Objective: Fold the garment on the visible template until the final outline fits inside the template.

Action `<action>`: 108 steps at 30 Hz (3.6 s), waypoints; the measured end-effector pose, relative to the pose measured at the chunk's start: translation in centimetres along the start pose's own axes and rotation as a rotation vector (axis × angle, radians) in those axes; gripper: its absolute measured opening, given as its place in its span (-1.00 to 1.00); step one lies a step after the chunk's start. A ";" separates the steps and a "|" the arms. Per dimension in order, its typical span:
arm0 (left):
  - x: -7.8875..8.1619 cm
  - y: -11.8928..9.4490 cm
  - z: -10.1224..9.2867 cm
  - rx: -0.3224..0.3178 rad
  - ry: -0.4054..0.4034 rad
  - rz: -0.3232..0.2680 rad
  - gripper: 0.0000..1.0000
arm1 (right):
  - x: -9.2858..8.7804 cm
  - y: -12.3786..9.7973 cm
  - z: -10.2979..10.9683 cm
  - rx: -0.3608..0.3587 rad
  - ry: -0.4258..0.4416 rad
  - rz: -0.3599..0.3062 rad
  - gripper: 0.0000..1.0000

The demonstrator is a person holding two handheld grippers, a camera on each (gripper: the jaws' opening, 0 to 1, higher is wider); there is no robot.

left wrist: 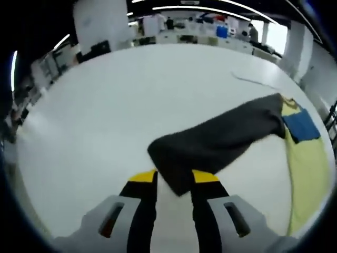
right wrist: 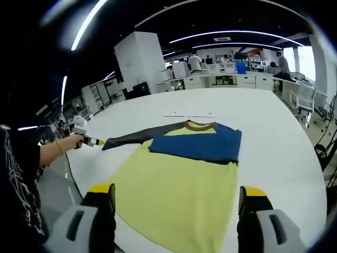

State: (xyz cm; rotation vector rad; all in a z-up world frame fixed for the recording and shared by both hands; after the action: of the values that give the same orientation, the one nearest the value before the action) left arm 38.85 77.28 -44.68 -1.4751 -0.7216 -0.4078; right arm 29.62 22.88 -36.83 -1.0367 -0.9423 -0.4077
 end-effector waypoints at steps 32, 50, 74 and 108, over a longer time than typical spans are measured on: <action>-0.8 0.6 -0.7 0.096 -0.121 0.047 -0.97 | 0.1 -0.9 -0.7 -0.043 0.026 -0.010 0.96; 0.7 1.5 1.7 0.079 0.088 0.018 -0.96 | 0.5 -1.1 0.1 -0.024 0.032 -0.008 0.95; -0.5 1.5 2.3 0.072 -0.137 -0.049 -0.67 | 0.5 -0.8 0.5 -0.022 -0.040 0.033 0.99; 3.9 -1.6 -2.4 0.012 0.056 -0.154 -0.97 | -0.2 -0.6 -0.1 -0.010 -0.057 0.035 0.99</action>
State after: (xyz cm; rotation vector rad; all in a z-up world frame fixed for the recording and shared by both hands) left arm 41.09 75.44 -40.80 -1.3965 -0.7936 -0.5593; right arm 29.12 22.50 -36.71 -1.0771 -0.9725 -0.3550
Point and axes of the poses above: the point that each gripper's makers call its tool centre point, and the gripper's own axes: y roughly forward along the fingers, z roughly to its left, x roughly out of its top, the point moved 9 cm from there along -y, roughly backward along the fingers, and after that the axes turned 4 degrees about -y, right-handed, at the moved point
